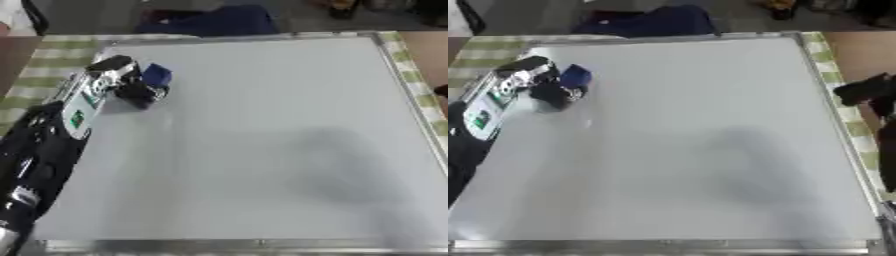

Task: Wipe the whiteboard clean with a brush.

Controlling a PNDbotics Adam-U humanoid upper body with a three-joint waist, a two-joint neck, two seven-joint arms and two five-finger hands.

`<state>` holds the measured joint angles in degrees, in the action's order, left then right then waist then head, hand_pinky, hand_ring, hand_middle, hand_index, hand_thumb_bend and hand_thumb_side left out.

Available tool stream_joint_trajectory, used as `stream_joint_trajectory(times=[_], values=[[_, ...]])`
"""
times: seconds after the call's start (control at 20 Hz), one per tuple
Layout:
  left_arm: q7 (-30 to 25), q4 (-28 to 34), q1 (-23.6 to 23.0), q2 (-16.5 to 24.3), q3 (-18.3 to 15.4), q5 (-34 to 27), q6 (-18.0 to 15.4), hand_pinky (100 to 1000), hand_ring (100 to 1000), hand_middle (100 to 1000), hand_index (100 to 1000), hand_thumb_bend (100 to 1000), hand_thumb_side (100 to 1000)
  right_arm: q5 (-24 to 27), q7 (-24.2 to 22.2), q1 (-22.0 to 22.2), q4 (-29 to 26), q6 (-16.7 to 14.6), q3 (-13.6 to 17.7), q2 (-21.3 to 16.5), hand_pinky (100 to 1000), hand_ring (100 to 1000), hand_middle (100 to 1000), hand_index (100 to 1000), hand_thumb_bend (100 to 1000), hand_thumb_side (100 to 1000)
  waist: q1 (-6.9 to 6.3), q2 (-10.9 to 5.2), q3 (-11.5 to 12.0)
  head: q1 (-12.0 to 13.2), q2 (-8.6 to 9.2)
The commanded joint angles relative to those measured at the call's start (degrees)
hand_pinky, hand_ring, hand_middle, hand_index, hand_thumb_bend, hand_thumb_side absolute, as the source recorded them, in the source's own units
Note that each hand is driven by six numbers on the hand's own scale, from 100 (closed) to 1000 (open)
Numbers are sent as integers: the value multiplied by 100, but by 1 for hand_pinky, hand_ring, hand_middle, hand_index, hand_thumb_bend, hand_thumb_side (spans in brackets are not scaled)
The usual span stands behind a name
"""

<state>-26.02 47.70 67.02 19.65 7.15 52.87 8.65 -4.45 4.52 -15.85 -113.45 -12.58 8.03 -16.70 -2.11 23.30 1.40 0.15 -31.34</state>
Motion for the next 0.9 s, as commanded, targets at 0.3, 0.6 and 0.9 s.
stream_joint_trajectory(times=[0.3,0.6,0.9], values=[[137,-41,62,38,-21,116,7,462,651,509,105,173,569,-3,-31,-48,-114,-16,12,-34,719,625,480,491,100,970,20,-90,-2,20,67],[147,-68,65,22,-20,80,-30,440,628,482,100,168,532,1,-27,-48,-114,-25,17,-30,719,626,480,491,100,972,30,-86,-17,25,77],[165,-85,76,15,-27,90,-36,437,623,459,106,155,526,3,-39,-54,-114,-29,14,-27,719,626,480,489,100,972,29,-80,-31,31,82]])
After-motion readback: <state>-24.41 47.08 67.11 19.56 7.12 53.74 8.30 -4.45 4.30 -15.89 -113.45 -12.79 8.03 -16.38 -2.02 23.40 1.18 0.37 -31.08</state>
